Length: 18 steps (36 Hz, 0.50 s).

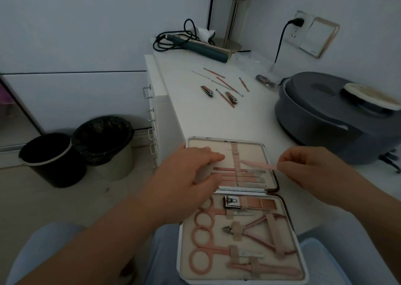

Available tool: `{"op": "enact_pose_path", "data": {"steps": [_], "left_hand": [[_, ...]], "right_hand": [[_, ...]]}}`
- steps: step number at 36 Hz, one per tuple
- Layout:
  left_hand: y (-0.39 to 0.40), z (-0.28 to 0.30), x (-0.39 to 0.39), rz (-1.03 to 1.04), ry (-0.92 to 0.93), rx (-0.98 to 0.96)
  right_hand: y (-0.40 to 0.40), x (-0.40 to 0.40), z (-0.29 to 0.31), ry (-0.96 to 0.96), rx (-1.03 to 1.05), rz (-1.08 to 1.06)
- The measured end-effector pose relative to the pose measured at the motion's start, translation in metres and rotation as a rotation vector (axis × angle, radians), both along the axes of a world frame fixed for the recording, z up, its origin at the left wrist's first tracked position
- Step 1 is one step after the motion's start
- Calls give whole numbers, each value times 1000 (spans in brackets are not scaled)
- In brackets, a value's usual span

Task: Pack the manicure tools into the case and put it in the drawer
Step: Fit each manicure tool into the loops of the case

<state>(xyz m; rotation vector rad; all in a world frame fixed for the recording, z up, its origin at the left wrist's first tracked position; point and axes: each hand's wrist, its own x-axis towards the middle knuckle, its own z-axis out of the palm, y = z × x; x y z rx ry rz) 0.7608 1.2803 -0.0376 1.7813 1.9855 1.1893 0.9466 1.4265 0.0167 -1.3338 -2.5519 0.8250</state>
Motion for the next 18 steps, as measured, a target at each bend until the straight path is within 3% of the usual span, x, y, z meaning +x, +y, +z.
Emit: {"op": "enact_pose_path", "data": {"steps": [12,18], "left_hand": [[5,11,3,61,82,-23],[11,12,1,72,107,-34]], "right_hand": [[13,-1,-5,66,-258,-16],[21,-2,-6,81,-282,10]]}}
